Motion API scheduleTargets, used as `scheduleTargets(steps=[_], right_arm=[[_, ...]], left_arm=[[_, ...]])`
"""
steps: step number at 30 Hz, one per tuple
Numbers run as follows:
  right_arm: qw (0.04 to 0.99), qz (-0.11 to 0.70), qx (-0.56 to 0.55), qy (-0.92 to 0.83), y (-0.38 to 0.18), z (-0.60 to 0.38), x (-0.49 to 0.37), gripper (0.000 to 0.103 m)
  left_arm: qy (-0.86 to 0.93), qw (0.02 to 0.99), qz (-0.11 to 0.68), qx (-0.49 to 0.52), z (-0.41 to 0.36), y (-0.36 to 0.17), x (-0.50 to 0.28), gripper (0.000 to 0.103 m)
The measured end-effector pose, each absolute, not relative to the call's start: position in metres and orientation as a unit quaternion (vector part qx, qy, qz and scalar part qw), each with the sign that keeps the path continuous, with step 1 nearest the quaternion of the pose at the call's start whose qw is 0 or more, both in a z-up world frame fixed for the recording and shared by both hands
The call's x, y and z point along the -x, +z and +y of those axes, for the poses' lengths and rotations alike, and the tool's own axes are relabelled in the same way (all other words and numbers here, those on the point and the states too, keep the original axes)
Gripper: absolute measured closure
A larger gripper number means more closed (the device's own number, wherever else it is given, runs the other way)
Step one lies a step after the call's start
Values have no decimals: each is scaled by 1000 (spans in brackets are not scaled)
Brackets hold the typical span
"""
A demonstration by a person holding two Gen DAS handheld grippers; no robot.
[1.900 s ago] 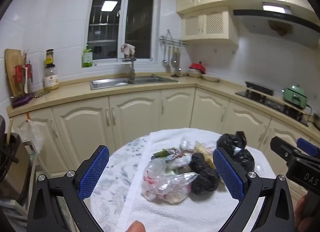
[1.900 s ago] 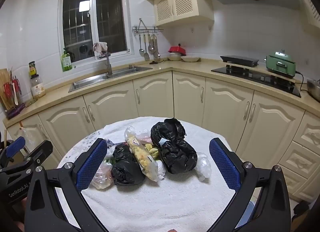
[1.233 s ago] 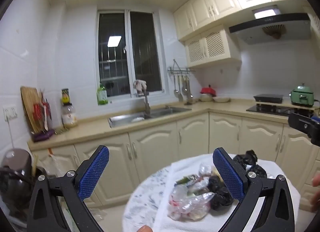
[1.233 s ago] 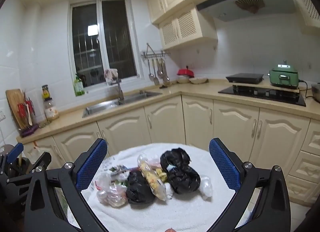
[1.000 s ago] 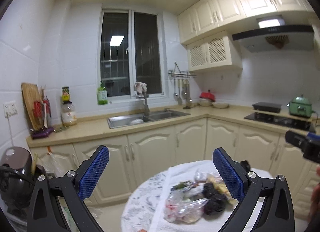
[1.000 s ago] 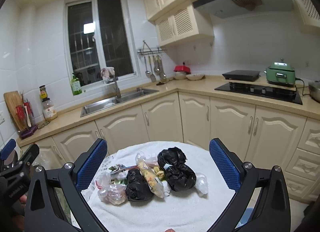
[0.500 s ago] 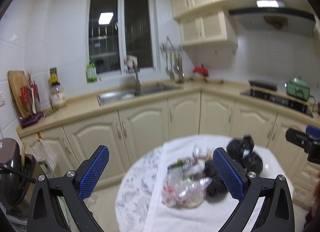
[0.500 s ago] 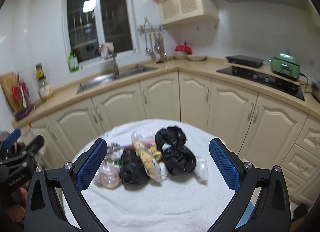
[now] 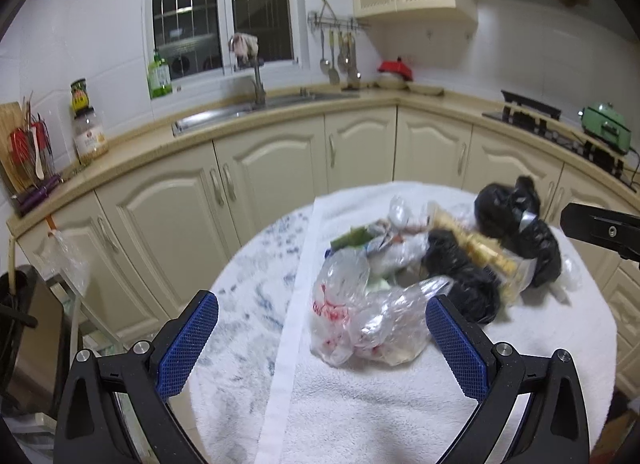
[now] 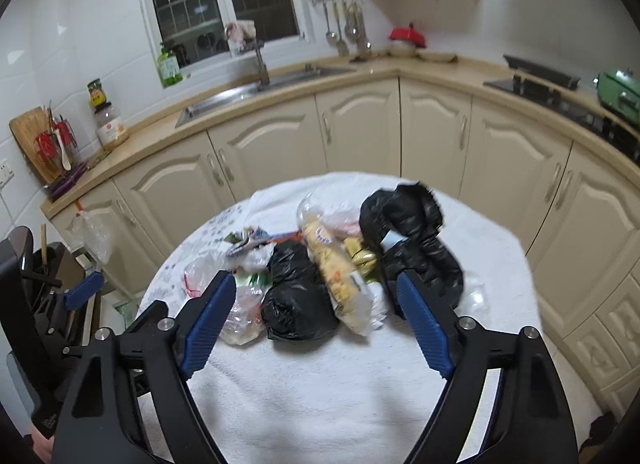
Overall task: Collect trash
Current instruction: 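Grasp the red-printed clear plastic bag with left gripper while right grasps black bag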
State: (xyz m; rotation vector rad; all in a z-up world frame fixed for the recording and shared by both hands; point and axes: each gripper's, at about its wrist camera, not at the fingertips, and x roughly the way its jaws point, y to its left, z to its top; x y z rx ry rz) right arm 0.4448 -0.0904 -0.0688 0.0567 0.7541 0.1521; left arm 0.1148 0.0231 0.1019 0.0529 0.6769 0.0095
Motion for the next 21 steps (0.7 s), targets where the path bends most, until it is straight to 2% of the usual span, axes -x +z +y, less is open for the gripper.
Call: scheduleTargets(steps=[3, 7, 10, 16, 21], right_arm=[[920, 382, -22, 79, -79, -81, -455, 21], [911, 403, -15, 85, -91, -71, -469, 30], [905, 416, -17, 89, -100, -65, -478, 36], [890, 445, -11, 99, -118, -49, -502, 39], [868, 485, -23, 101, -144, -45, -526, 44]], left_arm=[[8, 941, 339, -21, 34, 104, -149, 1], [-1, 937, 349, -9, 50, 113, -202, 1], [-11, 938, 347, -9, 60, 98, -216, 1], [-28, 928, 372, 6, 88, 80, -277, 1], [-59, 925, 374, -9, 92, 51, -274, 1]])
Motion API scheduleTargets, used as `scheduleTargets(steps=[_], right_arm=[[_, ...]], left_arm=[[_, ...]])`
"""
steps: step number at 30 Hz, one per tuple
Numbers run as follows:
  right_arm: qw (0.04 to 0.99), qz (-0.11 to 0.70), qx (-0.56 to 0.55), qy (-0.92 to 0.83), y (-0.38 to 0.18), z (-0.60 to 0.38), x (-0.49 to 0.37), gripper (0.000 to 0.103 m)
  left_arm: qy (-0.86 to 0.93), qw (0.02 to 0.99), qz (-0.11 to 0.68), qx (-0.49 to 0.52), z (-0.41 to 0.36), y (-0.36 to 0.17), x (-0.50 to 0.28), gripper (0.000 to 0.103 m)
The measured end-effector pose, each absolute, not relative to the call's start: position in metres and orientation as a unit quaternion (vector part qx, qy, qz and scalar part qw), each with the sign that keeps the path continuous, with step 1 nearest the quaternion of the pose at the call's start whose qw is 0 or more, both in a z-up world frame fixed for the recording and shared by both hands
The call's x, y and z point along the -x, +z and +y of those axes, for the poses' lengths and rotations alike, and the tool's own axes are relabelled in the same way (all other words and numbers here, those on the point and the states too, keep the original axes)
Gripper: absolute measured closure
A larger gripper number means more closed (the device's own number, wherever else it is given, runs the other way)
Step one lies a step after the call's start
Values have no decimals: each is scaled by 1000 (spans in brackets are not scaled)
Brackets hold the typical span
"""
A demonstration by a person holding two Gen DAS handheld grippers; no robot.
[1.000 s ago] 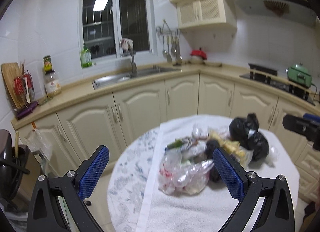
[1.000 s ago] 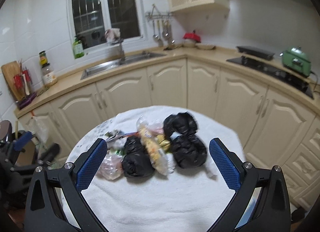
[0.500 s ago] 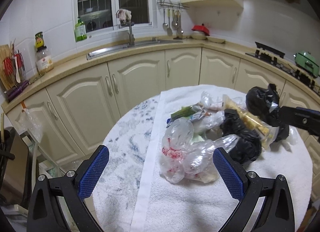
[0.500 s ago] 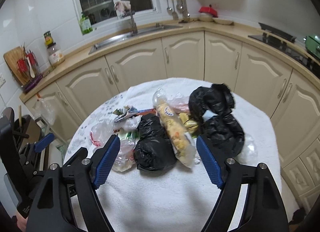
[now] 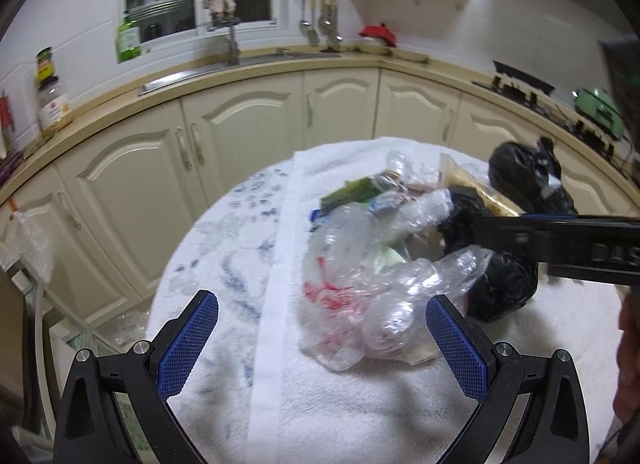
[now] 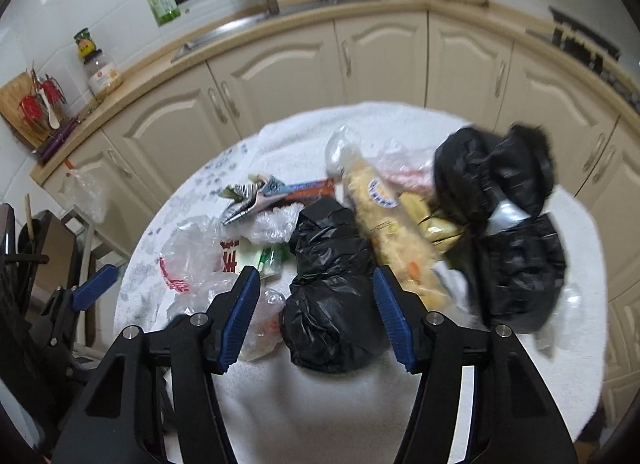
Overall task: Collect trash
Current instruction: 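Grasp the red-printed clear plastic bag with left gripper while right grasps black bag, then lift both held bags and carry them toward the blue wastebasket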
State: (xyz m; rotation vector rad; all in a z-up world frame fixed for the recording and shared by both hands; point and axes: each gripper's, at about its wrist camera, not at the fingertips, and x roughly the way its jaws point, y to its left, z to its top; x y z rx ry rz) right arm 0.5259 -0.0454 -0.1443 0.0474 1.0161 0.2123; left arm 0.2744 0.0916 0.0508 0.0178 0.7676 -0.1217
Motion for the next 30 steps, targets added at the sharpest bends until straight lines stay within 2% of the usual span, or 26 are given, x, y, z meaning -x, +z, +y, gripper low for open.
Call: scheduleTargets(steps=[4, 10, 13, 14, 15, 17, 18, 20, 22, 24, 30], right_arm=[[853, 515, -18, 82, -165, -49, -542, 47], [841, 532, -27, 95, -184, -52, -555, 40], [842, 529, -39, 99, -189, -53, -555, 42], [842, 528, -41, 101, -190, -54, -553, 43], [843, 526, -45, 105, -189, -55, -551, 44], [844, 521, -64, 114, -186, -61, -546, 45], [843, 518, -76, 120, -186, -65, -544, 45], [841, 516, -99, 131, -185, -71, -539, 46], [838, 512, -126, 140, -183, -78, -530, 46], [837, 508, -139, 148, -180, -83, -524, 46], [838, 491, -167, 172, -163, -93, -499, 46]], left_arm=[[-79, 919, 386, -20, 95, 24, -265, 1], [-84, 905, 414, -46, 76, 1, -328, 1], [-90, 898, 428, -54, 71, -12, -360, 2], [-96, 895, 432, -52, 69, -16, -369, 6], [-109, 892, 437, -44, 72, -20, -379, 19], [-116, 892, 436, -31, 71, -24, -390, 31], [-116, 893, 434, -31, 69, -27, -392, 40], [-118, 893, 434, -25, 74, -34, -406, 45], [-119, 893, 434, -17, 83, -41, -417, 55], [-118, 892, 436, -15, 92, -46, -425, 60], [-115, 892, 437, 6, 118, -66, -444, 63]])
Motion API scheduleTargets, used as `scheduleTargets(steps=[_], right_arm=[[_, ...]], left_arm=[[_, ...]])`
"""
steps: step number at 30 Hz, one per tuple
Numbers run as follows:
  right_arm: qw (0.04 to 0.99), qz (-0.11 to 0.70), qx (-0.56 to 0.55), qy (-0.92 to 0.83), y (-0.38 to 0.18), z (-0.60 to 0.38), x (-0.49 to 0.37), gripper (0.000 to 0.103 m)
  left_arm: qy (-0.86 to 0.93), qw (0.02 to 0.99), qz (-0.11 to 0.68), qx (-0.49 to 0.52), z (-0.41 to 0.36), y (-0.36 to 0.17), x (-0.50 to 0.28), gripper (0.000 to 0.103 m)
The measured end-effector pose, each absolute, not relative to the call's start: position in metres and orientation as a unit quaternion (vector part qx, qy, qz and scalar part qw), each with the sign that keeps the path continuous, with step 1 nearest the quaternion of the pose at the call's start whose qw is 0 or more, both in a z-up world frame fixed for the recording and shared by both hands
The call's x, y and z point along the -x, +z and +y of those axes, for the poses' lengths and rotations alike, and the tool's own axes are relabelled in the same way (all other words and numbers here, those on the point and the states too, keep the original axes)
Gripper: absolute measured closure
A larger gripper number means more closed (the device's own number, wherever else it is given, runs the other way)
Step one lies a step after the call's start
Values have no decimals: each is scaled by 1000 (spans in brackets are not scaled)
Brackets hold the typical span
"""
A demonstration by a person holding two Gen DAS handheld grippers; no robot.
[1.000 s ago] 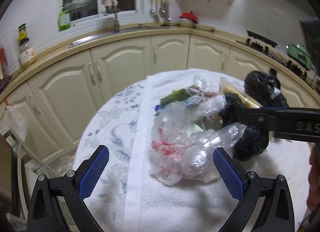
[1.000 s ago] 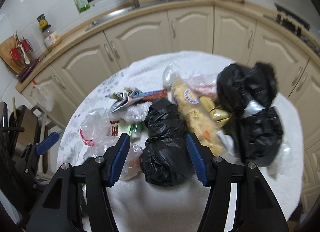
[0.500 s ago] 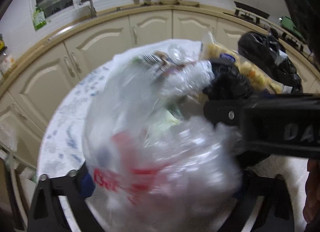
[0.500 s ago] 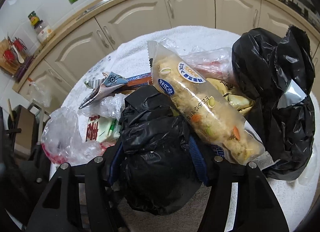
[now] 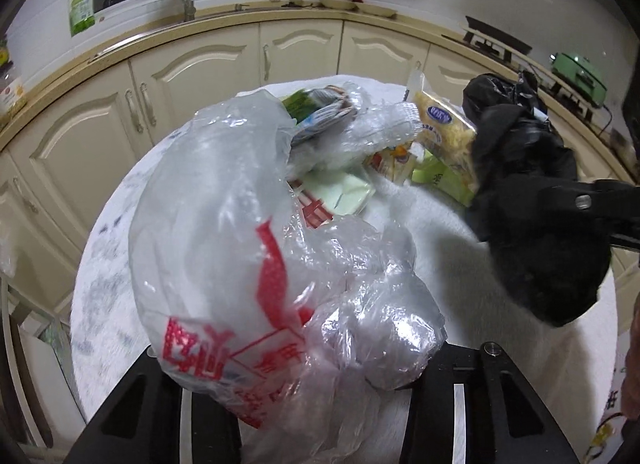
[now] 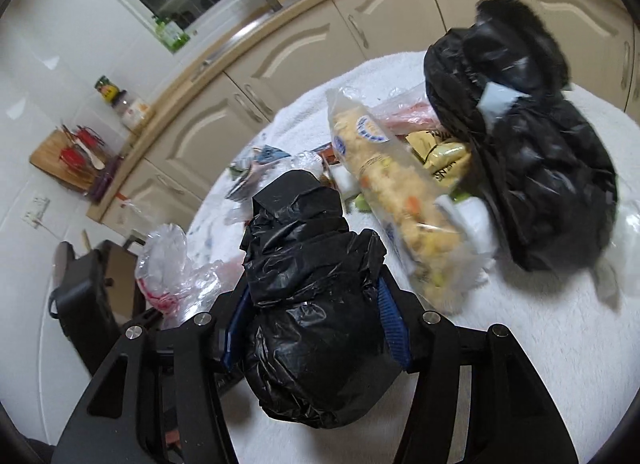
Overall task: Collect trash
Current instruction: 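Lift both held bags and carry them toward the blue wastebasket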
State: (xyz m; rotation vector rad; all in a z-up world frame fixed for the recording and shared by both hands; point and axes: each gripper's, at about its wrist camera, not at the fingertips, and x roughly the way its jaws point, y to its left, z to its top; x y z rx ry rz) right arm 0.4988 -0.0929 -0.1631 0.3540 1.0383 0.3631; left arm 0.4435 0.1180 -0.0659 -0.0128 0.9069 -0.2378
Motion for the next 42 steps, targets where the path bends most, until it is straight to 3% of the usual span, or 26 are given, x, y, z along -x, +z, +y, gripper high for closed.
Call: scheduleTargets(steps=[11, 22, 35, 42], right_arm=[[846, 463, -186, 186, -149, -113, -456, 46], [879, 382, -224, 177, -106, -178, -417, 46], [923, 304, -226, -64, -72, -359, -335, 46], [892, 336, -234, -191, -122, -445, -309, 46]], left_arm=[[-112, 907, 404, 33, 135, -99, -481, 66], [-148, 934, 326, 17, 84, -51, -487, 66], [-323, 899, 293, -52, -117, -15, -465, 66], [-403, 834, 368, -78, -240, -80, -525, 66]])
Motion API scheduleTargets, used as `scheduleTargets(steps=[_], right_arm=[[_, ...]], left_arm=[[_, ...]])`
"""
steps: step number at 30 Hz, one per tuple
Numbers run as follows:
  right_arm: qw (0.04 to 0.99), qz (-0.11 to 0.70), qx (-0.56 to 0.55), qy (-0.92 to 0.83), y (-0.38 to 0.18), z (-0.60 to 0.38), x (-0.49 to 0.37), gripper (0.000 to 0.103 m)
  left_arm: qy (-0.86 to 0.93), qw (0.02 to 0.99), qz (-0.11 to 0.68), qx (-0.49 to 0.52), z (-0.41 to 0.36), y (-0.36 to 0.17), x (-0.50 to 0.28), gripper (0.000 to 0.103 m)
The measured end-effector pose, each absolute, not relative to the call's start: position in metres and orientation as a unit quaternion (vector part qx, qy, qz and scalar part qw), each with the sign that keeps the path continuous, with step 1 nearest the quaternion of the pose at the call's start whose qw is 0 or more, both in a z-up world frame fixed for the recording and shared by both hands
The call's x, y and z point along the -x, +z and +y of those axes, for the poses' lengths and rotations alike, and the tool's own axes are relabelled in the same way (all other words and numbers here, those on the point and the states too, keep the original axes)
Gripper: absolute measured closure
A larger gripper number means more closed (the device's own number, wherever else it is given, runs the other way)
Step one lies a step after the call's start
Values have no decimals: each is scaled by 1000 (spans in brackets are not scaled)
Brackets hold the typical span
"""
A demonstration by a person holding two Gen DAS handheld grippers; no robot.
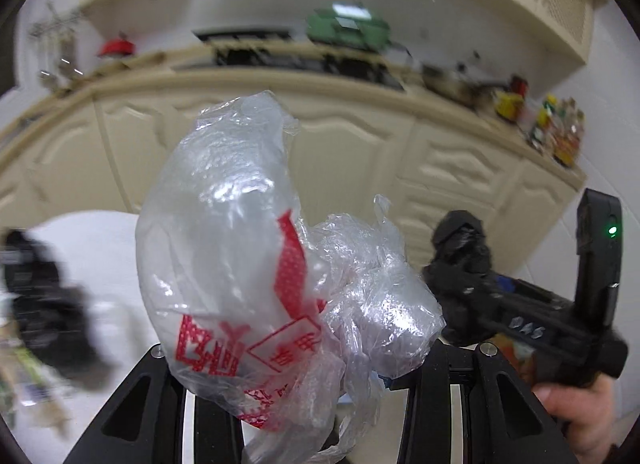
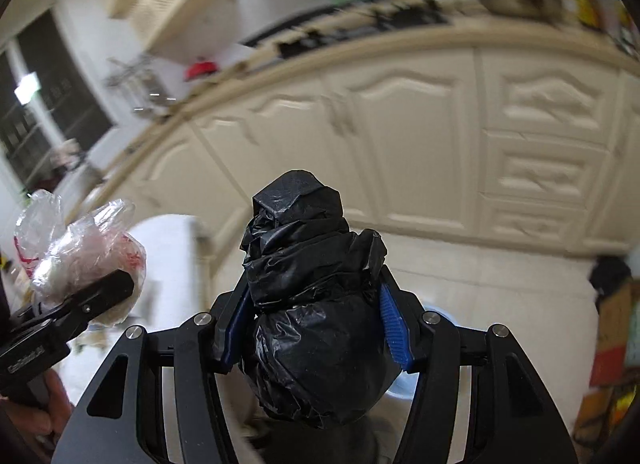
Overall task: Collect trash
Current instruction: 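Lift both held bags and carry them toward the blue wastebasket, then open both grippers over the blue wastebasket to drop the bags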
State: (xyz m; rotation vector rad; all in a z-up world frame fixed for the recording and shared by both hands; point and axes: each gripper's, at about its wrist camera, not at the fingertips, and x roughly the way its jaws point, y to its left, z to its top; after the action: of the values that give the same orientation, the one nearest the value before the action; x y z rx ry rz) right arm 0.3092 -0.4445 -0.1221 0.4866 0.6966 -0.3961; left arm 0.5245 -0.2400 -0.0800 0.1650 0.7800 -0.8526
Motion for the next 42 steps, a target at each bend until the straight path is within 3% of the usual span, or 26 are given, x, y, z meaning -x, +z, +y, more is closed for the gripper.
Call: scheduleTargets(steps=[12, 14, 16, 18, 19, 22, 26, 36, 42], right_arm=[[827, 401, -320, -232, -241, -544, -302, 45], [818, 410, -330, -232, -251, -551, -309, 43], [807, 423, -339, -235, -263, -557, -312, 41], [797, 426, -352, -243, -270, -561, -310, 35], [793, 426, -358, -247, -274, -565, -309, 25], [789, 421, -369, -252, -276, -568, -304, 18], [786, 420, -371, -261, -273, -566, -297, 0], [799, 383, -371, -278, -226, -536, -279, 0], [833, 352, -337, -263, -168, -496, -290, 0]], left_arm=[[-409, 755, 493, -138, -430, -181, -629, 64], [-407, 744, 508, -148, -473, -189, -646, 53], [-396, 747, 510, -158, -496, -195, -660, 16], [-380, 755, 505, -172, -502, -194, -663, 2], [-378, 757, 503, -175, -504, -194, -666, 2], [-374, 760, 501, -176, -506, -190, -666, 1], [-375, 776, 477, -172, -484, -168, -647, 1], [-391, 820, 396, -135, -384, -102, -563, 1], [-376, 855, 345, -98, -297, -45, -498, 1]])
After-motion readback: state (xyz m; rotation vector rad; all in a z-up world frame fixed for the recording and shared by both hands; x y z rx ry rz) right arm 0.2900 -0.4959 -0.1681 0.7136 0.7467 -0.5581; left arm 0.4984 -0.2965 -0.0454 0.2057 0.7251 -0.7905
